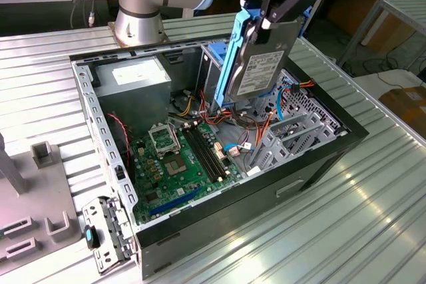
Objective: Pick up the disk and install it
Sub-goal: 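Insert the disk into the insertion slot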
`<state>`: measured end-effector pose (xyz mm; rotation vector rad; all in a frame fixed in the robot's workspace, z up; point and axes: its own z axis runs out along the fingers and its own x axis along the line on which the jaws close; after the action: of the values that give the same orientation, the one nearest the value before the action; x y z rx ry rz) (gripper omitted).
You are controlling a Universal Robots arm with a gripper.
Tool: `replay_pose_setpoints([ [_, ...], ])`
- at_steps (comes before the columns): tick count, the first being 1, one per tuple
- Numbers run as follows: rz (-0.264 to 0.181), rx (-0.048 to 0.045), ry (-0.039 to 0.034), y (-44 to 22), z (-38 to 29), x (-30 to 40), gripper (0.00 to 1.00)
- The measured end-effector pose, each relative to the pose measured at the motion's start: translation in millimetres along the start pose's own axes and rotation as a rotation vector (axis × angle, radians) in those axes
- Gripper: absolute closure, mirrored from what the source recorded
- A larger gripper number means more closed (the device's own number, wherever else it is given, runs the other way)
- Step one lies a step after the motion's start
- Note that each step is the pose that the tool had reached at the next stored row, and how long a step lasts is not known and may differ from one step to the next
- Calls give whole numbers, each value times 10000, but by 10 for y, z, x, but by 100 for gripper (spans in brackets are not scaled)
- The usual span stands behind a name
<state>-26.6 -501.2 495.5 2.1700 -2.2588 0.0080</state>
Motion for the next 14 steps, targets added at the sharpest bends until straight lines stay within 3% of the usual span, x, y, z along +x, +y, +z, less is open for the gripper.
replay_pose_setpoints([
  [5, -1, 1, 23, -43, 11, 166, 63],
  [10, -1, 2, 54, -83, 19, 263, 63],
  [12, 0, 2, 64, -122, 25, 297, 63],
  [14, -1, 3, 67, -204, 32, 318, 63],
])
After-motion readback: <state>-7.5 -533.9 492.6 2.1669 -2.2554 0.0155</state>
